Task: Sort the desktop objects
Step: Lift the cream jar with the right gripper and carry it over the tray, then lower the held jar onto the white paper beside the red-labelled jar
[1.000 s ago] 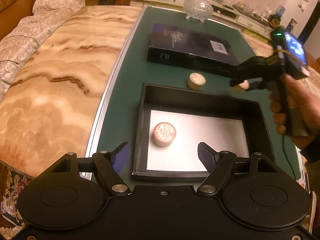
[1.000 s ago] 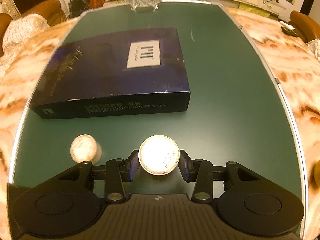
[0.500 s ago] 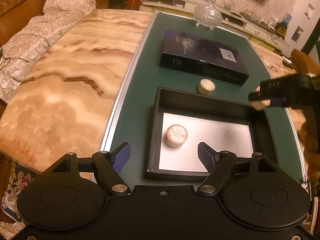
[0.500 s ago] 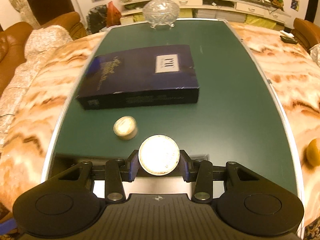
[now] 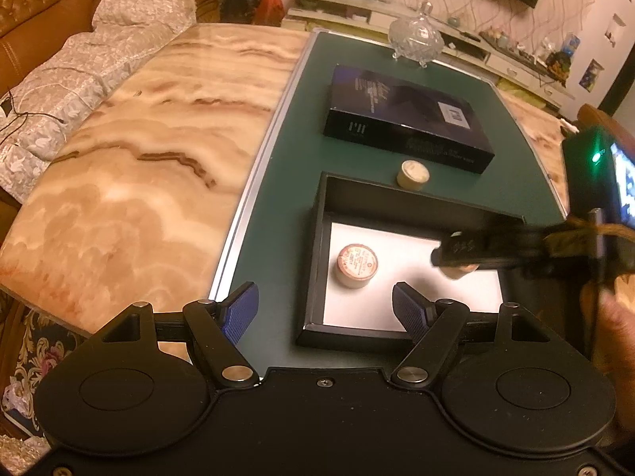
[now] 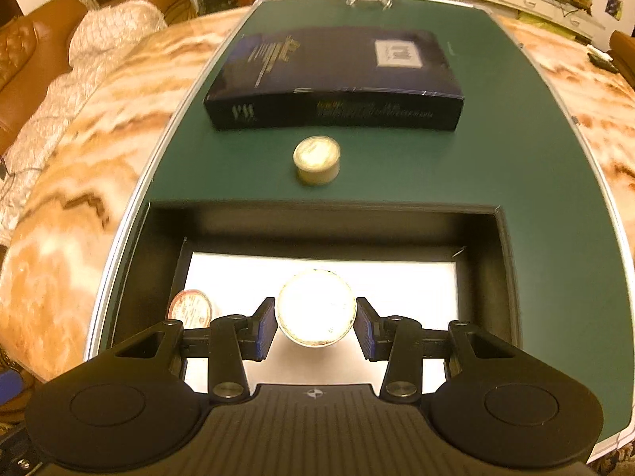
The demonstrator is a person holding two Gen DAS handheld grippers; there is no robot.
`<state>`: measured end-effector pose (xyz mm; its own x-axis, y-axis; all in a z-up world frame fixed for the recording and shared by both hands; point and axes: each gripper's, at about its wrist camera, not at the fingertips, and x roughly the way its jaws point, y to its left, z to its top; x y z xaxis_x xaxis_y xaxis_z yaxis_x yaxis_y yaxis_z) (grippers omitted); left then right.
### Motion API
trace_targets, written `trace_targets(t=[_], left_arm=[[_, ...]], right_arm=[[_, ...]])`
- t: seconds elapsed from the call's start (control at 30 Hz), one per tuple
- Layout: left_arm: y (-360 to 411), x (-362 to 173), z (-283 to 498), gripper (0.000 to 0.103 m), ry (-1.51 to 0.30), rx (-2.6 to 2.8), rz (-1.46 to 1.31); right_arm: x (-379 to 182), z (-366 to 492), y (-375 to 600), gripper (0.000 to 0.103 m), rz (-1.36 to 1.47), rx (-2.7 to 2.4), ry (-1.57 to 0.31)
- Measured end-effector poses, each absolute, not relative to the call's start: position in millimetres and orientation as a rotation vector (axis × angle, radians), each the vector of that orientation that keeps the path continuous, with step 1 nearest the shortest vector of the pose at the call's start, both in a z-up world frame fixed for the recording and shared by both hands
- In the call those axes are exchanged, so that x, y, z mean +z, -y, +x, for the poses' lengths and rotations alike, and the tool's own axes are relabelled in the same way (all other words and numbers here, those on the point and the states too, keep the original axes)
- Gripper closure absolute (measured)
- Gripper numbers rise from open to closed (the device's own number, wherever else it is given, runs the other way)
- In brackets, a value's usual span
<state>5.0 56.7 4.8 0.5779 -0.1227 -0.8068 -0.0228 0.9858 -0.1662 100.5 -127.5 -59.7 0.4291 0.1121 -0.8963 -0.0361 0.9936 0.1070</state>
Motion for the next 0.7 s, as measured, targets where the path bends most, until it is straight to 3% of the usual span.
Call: trace_targets(t=[0.7], left_arm=[[-71,3,2,0.029,-0.956,-0.046,-0.194]], right_arm=[[-91,104,105,0.058,0.052,0.075,-1.189]])
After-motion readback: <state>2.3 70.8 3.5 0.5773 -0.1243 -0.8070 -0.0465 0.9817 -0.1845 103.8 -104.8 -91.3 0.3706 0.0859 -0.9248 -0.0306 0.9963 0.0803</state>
